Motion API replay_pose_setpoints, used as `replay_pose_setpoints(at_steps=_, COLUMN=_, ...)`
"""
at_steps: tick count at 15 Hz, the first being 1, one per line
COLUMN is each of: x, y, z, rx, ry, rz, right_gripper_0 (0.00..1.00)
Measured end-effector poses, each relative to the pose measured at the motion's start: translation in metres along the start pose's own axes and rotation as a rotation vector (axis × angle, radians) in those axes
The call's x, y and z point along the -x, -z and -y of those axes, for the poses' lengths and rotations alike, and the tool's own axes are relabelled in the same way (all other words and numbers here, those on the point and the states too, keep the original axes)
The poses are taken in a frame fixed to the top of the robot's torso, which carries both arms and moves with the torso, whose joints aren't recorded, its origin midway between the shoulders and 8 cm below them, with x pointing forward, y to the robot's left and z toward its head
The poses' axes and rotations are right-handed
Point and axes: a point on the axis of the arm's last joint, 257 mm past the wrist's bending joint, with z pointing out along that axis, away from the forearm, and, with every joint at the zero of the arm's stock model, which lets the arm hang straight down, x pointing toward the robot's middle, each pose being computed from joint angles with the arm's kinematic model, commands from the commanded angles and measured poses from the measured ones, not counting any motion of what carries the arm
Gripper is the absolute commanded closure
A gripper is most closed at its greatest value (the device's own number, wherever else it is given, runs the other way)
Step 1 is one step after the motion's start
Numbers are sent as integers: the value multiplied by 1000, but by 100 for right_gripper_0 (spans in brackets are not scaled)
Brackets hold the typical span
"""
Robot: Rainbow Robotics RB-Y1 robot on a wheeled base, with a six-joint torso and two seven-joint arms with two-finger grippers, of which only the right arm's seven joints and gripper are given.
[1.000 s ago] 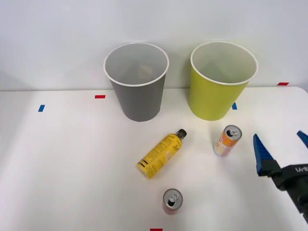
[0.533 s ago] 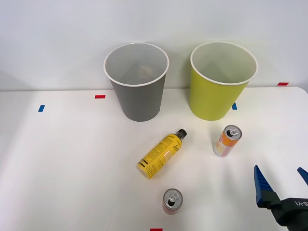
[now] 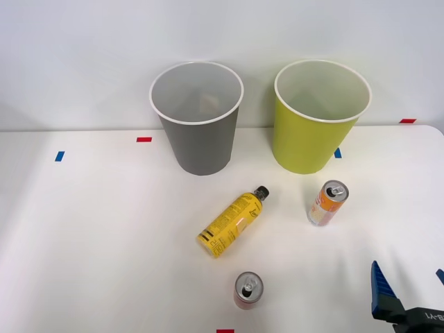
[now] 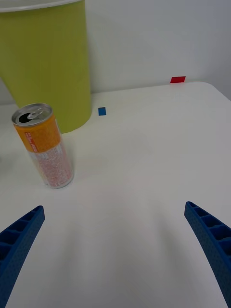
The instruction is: Put cans in the gray bin, plastic bottles in the light green bin
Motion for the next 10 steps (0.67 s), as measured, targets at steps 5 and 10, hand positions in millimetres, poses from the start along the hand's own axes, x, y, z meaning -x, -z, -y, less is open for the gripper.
replay_pose_setpoints(at_steps=5, x=-13, y=-21, z=16, rx=-130, ry=147, rz=84, right_gripper_0=0)
replay_pose_setpoints(at_steps=10, x=-23, y=-22, z=6, rx=-110, ry=104, rz=165, right_gripper_0=0)
